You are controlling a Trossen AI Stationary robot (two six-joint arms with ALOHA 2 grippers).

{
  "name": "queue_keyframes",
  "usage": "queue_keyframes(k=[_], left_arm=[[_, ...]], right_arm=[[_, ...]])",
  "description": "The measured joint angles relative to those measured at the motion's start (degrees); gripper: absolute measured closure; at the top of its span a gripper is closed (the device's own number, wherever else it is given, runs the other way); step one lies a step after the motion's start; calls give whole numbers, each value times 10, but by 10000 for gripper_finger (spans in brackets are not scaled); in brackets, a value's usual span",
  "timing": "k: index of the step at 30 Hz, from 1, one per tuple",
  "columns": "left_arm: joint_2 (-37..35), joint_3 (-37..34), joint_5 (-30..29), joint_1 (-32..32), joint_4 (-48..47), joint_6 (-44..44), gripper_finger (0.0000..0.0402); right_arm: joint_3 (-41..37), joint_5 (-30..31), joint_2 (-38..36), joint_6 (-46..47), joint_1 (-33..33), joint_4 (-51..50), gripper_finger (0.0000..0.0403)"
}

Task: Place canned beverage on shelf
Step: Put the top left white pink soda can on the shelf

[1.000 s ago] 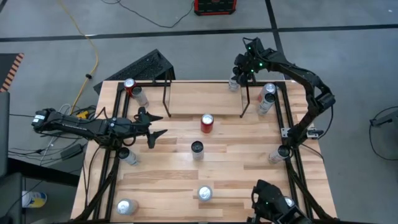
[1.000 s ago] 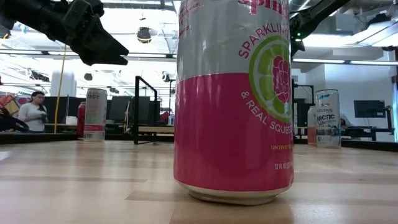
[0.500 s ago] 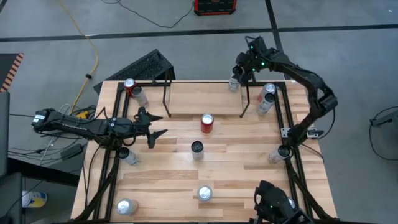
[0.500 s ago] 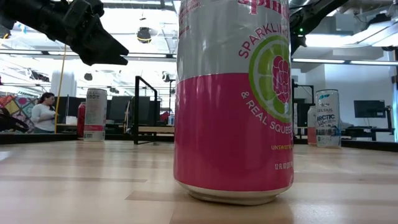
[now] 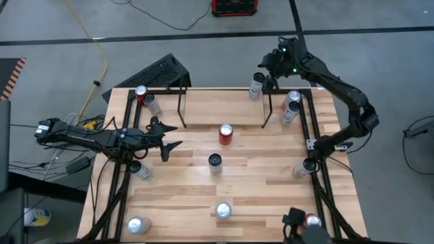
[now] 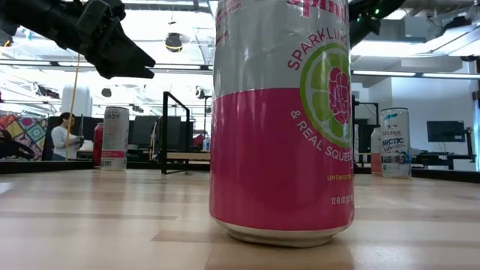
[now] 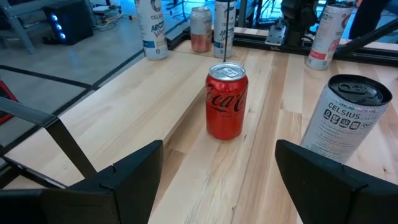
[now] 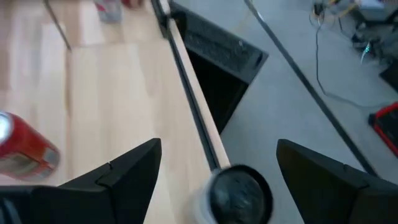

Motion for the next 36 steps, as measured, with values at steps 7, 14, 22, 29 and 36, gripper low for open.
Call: queue_keyframes(k=[7,14,22,29,36], left_arm=[[0,0,5,0,0,-1,104],[0,0,8,0,0,0,104],[0,0,21,0,-4,0,104],[-1,0,24,-1,-15,0,104],[-8,134,6,-1,-244,-31,104]], right_arm=[[0,0,-52,67,72,-18,58],[0,-1,-62,150,175,-47,58],[-1,1,-50,202,349,-74,58],[0,113,-30,253,515,-62,58],[0,223,-13,267,623,-67,58]])
